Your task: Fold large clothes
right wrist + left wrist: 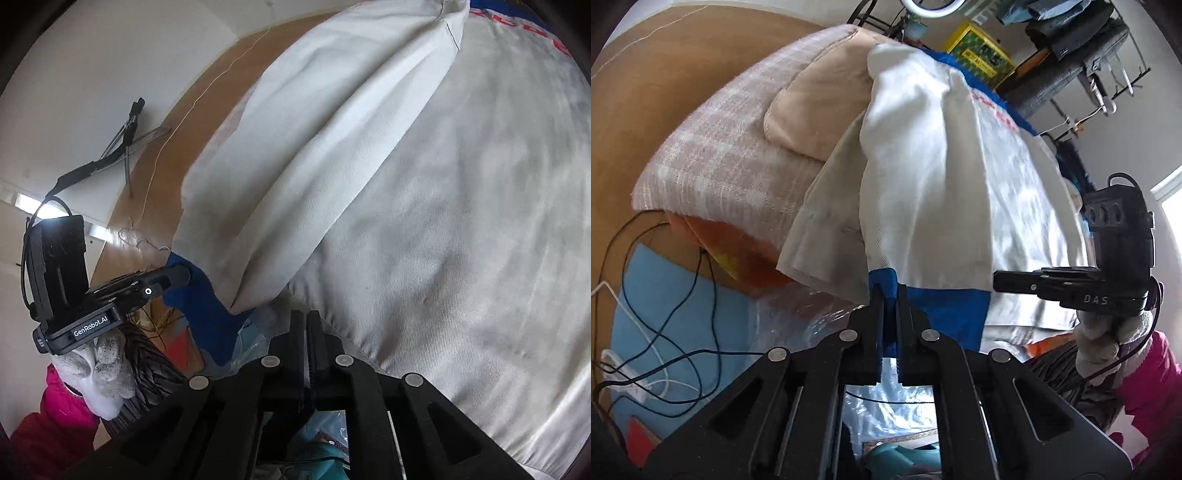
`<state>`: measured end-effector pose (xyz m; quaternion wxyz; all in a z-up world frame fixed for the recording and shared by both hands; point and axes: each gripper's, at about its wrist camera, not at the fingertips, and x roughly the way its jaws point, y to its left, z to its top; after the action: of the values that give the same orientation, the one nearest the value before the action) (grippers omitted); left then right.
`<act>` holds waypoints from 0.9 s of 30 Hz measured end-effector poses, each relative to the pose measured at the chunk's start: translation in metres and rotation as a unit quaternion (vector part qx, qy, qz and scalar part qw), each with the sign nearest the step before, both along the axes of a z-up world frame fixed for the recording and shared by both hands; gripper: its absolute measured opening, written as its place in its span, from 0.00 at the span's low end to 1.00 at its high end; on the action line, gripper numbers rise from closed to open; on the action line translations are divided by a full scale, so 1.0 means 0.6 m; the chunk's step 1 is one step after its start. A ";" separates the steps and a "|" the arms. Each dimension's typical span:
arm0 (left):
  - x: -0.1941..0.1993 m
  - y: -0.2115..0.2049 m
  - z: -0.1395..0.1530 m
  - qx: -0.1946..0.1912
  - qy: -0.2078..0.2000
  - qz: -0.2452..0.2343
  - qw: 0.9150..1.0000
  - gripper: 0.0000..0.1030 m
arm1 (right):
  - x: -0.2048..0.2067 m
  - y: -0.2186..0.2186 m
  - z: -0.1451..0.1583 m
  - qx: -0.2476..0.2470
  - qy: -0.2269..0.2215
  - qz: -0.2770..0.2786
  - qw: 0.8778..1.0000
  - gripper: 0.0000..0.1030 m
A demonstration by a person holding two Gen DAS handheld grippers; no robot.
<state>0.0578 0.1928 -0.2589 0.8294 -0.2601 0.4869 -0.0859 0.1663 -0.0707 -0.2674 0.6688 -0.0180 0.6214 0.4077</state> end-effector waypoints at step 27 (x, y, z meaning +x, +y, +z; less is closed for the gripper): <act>0.022 -0.005 0.019 -0.024 -0.047 0.000 0.999 0.28 | 0.207 0.107 0.203 -0.058 -0.211 0.041 0.975 0.41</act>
<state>0.0708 0.1896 -0.2477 0.8449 -0.2754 0.4451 -0.1102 0.2903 -0.0062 -0.1454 0.7652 -0.1681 0.4876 0.3853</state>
